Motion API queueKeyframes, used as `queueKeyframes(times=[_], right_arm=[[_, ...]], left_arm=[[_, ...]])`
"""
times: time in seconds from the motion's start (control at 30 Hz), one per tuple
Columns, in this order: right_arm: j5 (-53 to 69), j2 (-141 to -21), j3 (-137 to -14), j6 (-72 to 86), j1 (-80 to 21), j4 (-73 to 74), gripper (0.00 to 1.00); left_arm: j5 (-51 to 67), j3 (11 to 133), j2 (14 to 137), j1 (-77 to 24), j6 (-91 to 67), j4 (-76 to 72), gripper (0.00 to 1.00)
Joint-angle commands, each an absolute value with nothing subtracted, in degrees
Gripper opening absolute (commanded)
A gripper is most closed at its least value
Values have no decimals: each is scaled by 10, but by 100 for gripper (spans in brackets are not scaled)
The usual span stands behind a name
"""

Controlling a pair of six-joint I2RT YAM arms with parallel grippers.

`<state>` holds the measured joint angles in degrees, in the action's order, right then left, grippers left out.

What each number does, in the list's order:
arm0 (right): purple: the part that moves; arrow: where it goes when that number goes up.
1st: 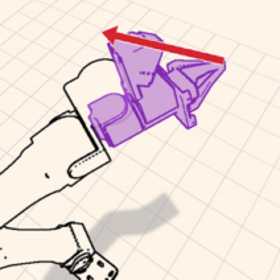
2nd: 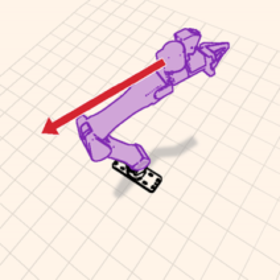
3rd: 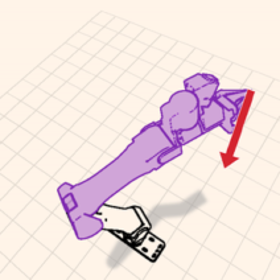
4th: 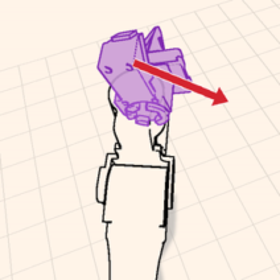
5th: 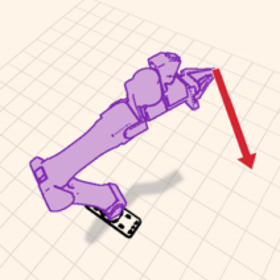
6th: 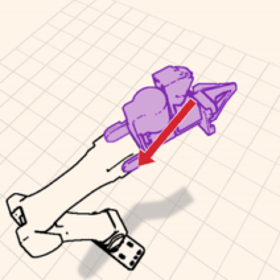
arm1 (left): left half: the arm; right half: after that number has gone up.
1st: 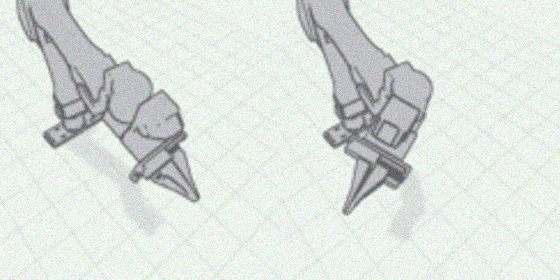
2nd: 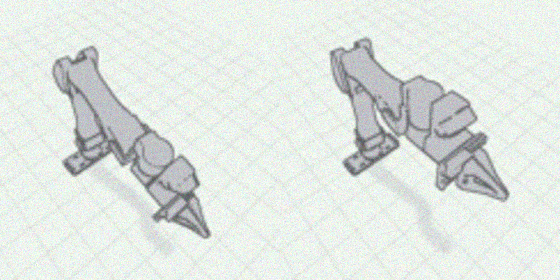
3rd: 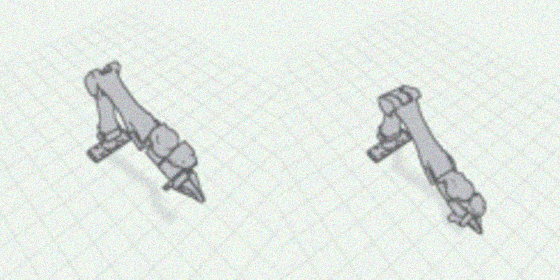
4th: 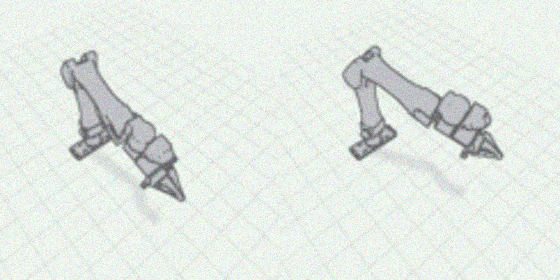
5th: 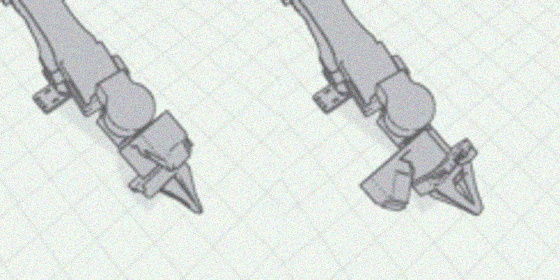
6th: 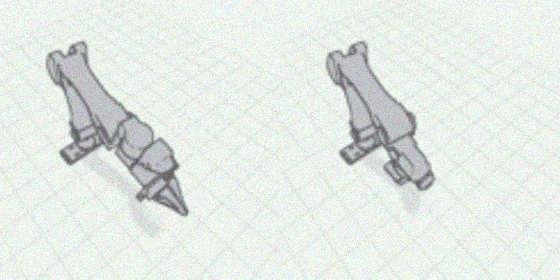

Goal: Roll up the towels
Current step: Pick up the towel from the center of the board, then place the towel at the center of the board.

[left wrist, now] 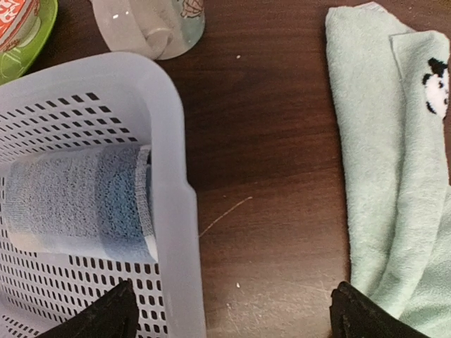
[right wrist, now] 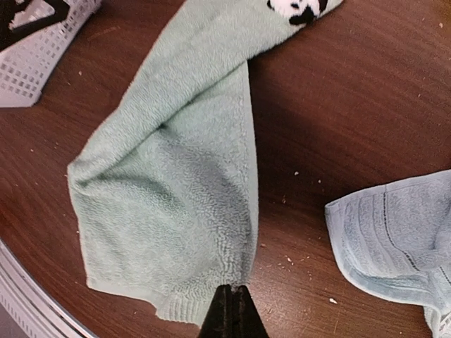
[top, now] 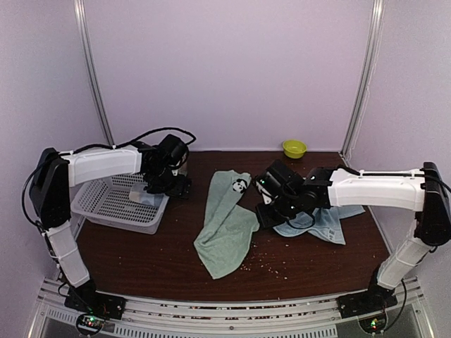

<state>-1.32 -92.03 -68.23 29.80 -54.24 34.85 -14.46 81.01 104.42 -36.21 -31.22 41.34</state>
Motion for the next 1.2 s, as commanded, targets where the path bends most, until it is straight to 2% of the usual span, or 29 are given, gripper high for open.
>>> queueKeyframes(times=[0.0,0.13,0.27,0.37,0.43,0.5,0.7,0.83,0.93,1.17], right_arm=[[-50,-859,-703,263,-535,349,0],[-72,-833,-802,203,-503,397,0],[-50,-864,-993,147,-480,443,0],[41,-899,-1158,100,-524,490,0],[107,-897,-1212,66,-564,511,0],[128,-867,-1176,66,-580,509,0],[28,-727,-772,145,-526,412,0],[-2,-653,-577,201,-485,330,0],[-3,-619,-524,210,-483,309,0],[0,-608,-514,199,-484,305,0]], left_arm=[[-78,803,958,-367,-309,394,98],[-76,784,861,-379,-320,394,98],[-137,759,761,-380,-356,392,97],[-184,733,711,-381,-377,391,97],[-196,715,686,-381,-386,388,97],[-203,693,667,-381,-388,379,97],[-180,649,659,-381,-372,340,96],[-139,642,684,-381,-354,324,94],[-99,636,707,-385,-342,306,93],[-49,650,794,-445,-342,261,90]])
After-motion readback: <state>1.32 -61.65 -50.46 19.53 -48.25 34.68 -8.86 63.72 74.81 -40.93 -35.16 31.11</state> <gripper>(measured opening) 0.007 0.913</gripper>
